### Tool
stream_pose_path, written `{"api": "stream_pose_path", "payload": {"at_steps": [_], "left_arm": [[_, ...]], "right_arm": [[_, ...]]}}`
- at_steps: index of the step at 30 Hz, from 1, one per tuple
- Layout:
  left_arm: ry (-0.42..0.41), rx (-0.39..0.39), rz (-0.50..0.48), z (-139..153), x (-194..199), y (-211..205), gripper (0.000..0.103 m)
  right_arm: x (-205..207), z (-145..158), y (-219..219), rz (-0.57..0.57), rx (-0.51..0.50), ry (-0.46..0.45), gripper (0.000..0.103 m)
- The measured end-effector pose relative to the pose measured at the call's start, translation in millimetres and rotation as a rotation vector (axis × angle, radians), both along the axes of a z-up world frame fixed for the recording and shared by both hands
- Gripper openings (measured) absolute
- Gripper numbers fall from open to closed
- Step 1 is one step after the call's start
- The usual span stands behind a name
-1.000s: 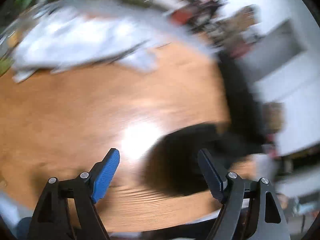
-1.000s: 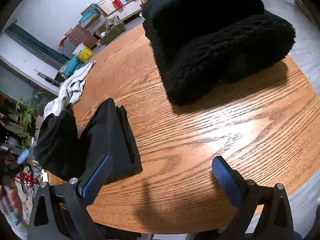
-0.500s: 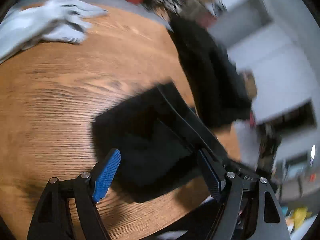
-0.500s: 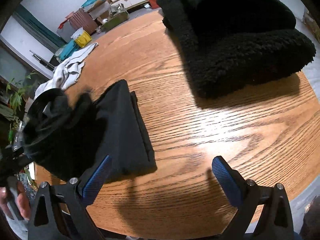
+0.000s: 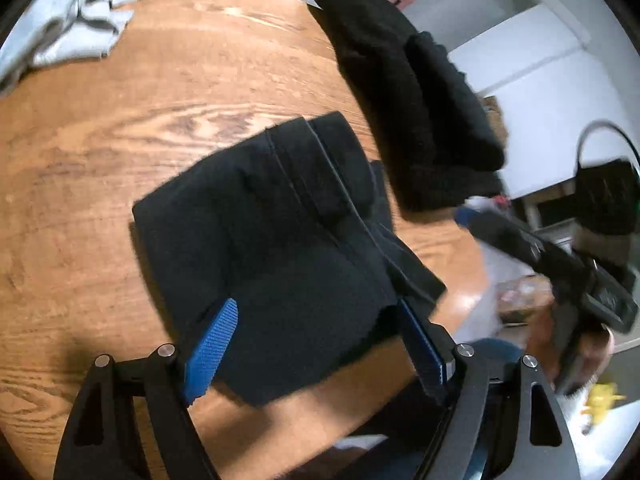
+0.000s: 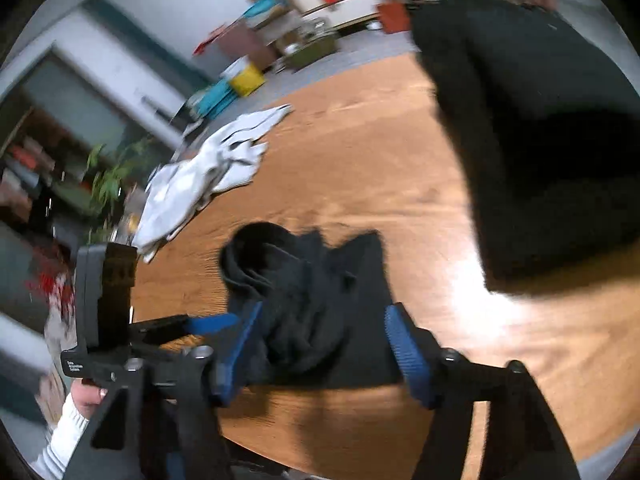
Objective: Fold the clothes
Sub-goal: 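Lay the folded shirt bundle down and press it with the left tool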
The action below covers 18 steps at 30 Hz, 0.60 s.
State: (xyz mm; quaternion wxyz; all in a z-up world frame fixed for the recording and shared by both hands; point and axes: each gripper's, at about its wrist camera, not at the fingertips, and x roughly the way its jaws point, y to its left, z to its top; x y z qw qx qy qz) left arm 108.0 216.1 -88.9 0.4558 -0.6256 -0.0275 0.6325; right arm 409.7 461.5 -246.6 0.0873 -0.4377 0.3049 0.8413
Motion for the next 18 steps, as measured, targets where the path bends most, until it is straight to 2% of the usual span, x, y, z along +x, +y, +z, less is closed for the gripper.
{"api": "stream_pose_path", "payload": {"at_steps": [2,5,7,8,10,11,12,14,18], "left_arm": [[-0.060,0.022,0.002,3,-4,-15,0.081],[-0.079,0.081,0.036,16,-13,-45,0.081],[-0.083,0.110,0.077,23,-21,-65,0.081],[-0.091,0.121,0.113,24,-28,-78,0.081],[-0.107,0.119,0.172,21,-37,-95,0.081],[-0.113,0.110,0.194,19,-41,-102,0.081],[-0.123,0.098,0.205,16,-44,-105,0.081],[-0.141,0.078,0.220,11,-48,-110,0.081],[-0.119,0.101,0.135,22,-29,-92,0.081]], "right_arm": [[-26,10,-16,0.066,0.053,-0.022,0.066],[-65,15,-41,0.159,0.127,-0.073,0.065],[-86,5,-57,0.199,0.173,-0.140,0.063],[-96,-3,-64,0.214,0.194,-0.178,0.059],[-112,-23,-76,0.252,0.233,-0.266,0.040],[-115,-29,-79,0.262,0.243,-0.297,0.022],[-116,-32,-81,0.269,0.245,-0.317,0.008],[-105,-21,-80,0.273,0.224,-0.294,0.007],[-75,21,-69,0.220,0.172,-0.208,0.007]]}}
